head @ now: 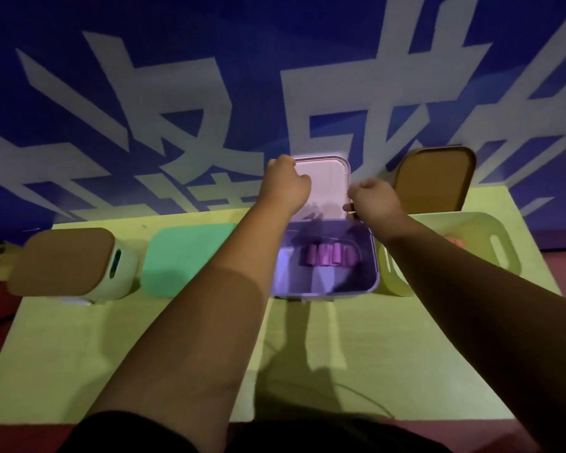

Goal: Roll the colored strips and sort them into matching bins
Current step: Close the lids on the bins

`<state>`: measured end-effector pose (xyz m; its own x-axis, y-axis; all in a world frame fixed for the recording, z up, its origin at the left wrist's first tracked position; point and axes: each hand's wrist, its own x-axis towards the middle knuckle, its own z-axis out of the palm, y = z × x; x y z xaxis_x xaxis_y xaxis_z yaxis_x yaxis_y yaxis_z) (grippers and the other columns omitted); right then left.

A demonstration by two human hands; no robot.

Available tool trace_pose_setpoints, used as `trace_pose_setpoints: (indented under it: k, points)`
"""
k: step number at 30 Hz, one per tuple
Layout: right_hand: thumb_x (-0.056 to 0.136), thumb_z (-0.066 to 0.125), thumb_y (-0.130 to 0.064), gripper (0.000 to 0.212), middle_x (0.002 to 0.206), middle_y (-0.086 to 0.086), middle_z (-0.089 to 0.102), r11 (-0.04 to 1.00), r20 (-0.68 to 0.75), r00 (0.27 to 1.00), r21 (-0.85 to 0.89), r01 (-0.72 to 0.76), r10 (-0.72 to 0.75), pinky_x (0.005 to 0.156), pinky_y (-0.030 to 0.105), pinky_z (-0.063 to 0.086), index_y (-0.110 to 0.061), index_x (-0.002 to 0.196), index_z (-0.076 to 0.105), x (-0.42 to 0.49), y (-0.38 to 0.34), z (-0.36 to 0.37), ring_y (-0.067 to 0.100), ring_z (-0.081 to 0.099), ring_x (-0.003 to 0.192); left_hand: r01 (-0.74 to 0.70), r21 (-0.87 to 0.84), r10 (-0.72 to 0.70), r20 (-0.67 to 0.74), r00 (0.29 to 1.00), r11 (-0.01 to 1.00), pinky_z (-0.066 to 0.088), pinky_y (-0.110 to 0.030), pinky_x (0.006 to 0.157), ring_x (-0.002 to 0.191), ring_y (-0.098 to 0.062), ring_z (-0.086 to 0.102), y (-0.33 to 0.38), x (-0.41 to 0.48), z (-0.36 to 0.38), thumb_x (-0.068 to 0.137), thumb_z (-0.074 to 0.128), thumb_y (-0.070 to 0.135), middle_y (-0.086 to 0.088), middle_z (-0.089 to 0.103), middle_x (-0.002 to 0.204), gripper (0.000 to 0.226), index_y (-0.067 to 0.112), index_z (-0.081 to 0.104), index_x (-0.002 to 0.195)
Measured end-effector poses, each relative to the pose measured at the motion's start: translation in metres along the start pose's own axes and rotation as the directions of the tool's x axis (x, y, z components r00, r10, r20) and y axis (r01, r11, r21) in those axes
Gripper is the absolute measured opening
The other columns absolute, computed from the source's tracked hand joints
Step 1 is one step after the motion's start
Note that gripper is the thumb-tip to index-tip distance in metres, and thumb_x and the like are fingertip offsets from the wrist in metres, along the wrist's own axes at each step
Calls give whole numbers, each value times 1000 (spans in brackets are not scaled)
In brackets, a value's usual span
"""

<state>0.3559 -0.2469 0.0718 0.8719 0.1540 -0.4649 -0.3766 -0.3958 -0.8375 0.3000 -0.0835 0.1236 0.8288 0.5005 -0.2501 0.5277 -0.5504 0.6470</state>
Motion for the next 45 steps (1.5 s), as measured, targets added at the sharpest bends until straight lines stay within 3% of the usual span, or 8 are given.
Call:
trace_pose_setpoints:
  k: [7,14,20,27,33,37,41,45]
  points:
    - [100,68,-1,73,129,25,64,997,136,988,37,-74,69,80,34,60,-9,164,32,47,-11,-8,27,68,96,192,-28,-191,40,981,981,46,-30,101,133,-37,60,3,3,21,101,61,18,-17,60,148,51,4,55,150]
    - [96,63,-19,14,93,17,74,988,87,995,-144,52,-40,84,50,64,-11,100,74,73,9,8,40,74,92,264,-321,-243,104,964,910,62,-48,98,93,-35,77,-14,18,26,100,65,29,-9,73,92,16,18,66,88]
    - [103,68,-25,12,92,-5,77,949,155,941,-44,312,-302,80,34,62,-26,107,80,17,-2,11,17,74,87,409,-601,-375,189,907,686,68,-48,77,90,-28,82,2,8,14,100,62,67,-10,79,111,58,15,62,124]
    - [96,75,-23,16,111,-5,73,852,284,854,-175,493,-436,87,26,53,-28,108,84,-5,-4,6,10,65,93,377,-822,-490,140,861,428,64,-42,51,89,-38,76,-16,-7,2,101,43,0,-24,73,112,34,2,59,131]
    - [103,60,-42,42,136,10,61,696,-100,931,-693,188,-351,109,45,48,-15,133,68,5,11,-12,32,57,123,445,-784,-581,135,802,433,57,-34,55,80,-27,68,-49,-27,-1,101,44,6,-10,71,98,32,12,64,124]
    - [100,67,-39,55,138,14,61,856,-36,988,-505,110,-149,97,42,57,-8,143,53,0,27,-8,35,63,119,485,-720,-601,118,791,497,66,-47,83,90,-32,68,-66,-39,10,100,49,11,-14,70,106,14,13,63,99]
    - [107,58,-35,52,142,18,57,778,-33,982,-615,127,-187,102,37,50,-1,145,49,-12,46,-7,36,59,126,449,-290,-490,-83,868,845,56,-39,88,111,-42,65,-91,-45,24,105,50,28,-19,68,127,35,2,69,122]
    - [107,58,-36,49,143,16,52,752,-43,982,-650,113,-185,103,40,52,-5,144,47,-24,57,-6,34,58,123,385,70,-369,-169,914,920,46,-38,89,123,-42,61,-105,-58,38,110,51,29,-26,60,138,42,-5,67,129]
